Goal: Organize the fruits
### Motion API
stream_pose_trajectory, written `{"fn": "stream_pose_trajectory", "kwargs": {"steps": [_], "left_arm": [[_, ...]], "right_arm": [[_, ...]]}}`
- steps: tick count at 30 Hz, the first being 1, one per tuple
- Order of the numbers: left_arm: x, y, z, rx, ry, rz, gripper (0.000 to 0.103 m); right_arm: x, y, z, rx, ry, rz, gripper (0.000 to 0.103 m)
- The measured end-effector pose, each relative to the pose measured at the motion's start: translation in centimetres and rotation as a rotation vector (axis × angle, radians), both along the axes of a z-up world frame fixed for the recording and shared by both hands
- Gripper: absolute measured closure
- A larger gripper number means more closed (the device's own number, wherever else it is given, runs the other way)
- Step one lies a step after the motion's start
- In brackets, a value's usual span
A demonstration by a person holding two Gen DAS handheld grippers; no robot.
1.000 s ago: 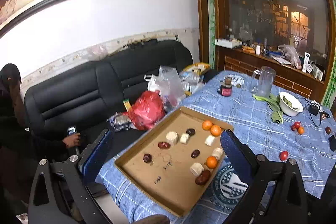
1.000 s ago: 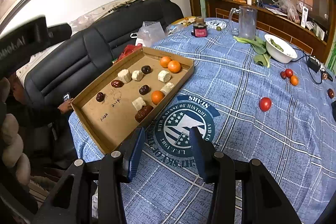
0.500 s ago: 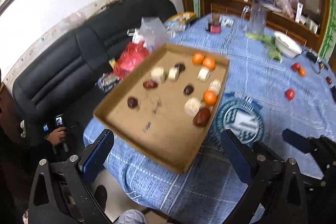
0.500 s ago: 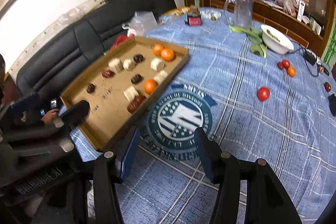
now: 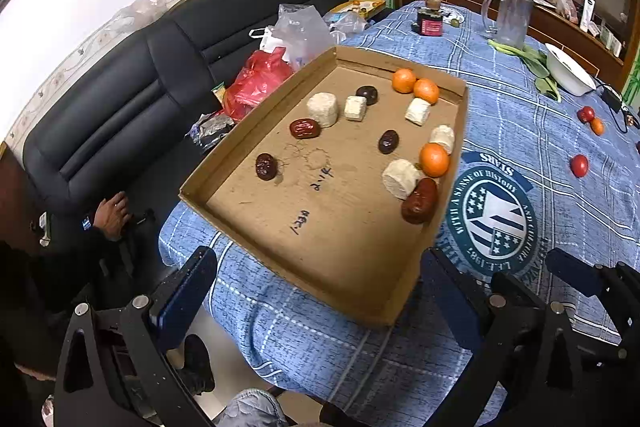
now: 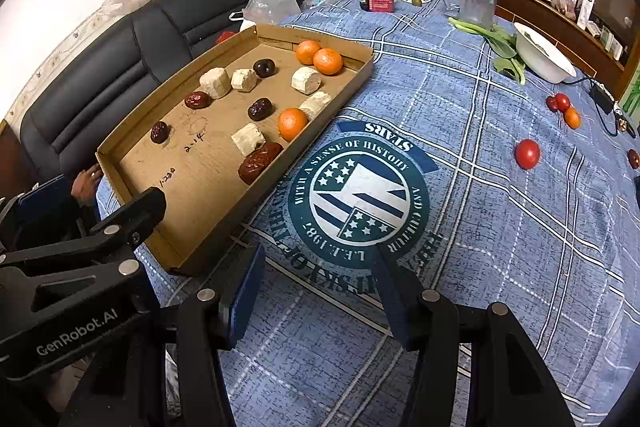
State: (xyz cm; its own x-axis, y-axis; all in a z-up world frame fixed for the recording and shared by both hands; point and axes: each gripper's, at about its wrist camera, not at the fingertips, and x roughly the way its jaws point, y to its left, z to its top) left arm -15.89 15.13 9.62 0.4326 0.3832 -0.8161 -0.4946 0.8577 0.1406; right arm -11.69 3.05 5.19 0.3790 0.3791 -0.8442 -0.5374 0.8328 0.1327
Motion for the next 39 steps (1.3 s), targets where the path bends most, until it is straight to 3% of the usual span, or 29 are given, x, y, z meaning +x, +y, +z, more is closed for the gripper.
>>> {"fn": "stream_pose_trajectory", "kwargs": {"steps": [21, 39], "left_arm": [[-0.1, 2.4, -1.8, -0.077, 0.044, 0.035, 0.001], [-0.1, 2.5, -2.9, -0.076, 0.094, 0.047, 0.001]], "right_arm": [[0.8, 0.5, -1.2, -0.044, 0.03, -0.043, 0.043], [0.8, 0.7, -1.9, -0.053, 0.044, -0.035, 0.043]]}}
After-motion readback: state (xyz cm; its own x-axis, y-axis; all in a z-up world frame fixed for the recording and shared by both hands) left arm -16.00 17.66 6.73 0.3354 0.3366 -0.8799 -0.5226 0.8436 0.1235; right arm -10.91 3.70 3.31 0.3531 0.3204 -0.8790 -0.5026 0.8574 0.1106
